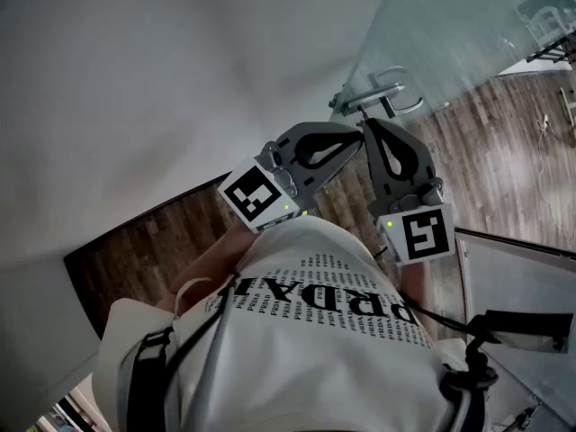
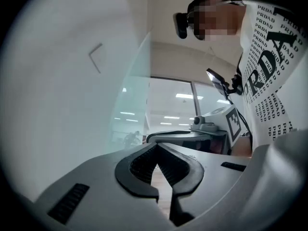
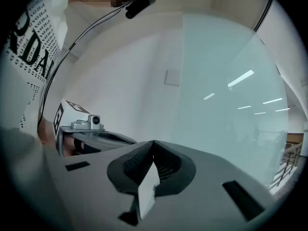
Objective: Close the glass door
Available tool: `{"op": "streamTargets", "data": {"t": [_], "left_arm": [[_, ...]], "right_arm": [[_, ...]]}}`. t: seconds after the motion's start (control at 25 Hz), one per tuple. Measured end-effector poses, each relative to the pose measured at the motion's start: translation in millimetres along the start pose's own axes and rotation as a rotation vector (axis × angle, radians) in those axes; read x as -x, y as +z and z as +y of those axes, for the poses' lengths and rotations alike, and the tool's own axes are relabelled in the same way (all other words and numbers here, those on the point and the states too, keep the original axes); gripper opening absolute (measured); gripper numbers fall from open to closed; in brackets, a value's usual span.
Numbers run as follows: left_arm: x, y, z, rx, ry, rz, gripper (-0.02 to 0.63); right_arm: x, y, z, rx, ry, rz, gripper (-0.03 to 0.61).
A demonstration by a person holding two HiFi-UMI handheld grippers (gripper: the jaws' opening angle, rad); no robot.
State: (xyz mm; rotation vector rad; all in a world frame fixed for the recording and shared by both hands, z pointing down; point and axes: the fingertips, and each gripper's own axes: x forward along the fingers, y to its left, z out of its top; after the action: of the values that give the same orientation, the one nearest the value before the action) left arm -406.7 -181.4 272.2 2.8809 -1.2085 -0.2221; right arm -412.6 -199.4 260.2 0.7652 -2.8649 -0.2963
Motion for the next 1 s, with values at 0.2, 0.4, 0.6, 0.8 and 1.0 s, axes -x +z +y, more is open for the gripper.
{"op": "streamTargets", "data": {"t": [0.2, 0.4, 0.6, 0.8, 1.0], "left_arm": [[0.5, 2.5, -1.9, 0.003, -0.002, 0.0, -0.002], [-1.8, 4.4, -0.4, -0.022, -0.016, -0.011, -0.002], [-4.1, 8.1, 4.7, -0.013, -0.012, -0.01, -0.002], [4.3, 18.1, 53.2, -0.123, 0.079, -0.017, -0.002], [-5.2, 21.6, 87.5, -0.219, 0.119, 0.0, -0.002]], "right_arm": [[1.8, 2.6, 0.5, -0.004, -0.004, -0.001, -0.002], [1.1, 3.6, -2.4, -0.005, -0.013, -0.001, -0.002], [3.4, 6.1, -8.1, -0.022, -0.033, -0.021, -0.002], [4.2, 4.3, -18.1, -0.019, -0.066, -0.005, -0.002], [3.7, 7.9, -19.9, -0.015, -0.064, -0.024, 0.0]]}}
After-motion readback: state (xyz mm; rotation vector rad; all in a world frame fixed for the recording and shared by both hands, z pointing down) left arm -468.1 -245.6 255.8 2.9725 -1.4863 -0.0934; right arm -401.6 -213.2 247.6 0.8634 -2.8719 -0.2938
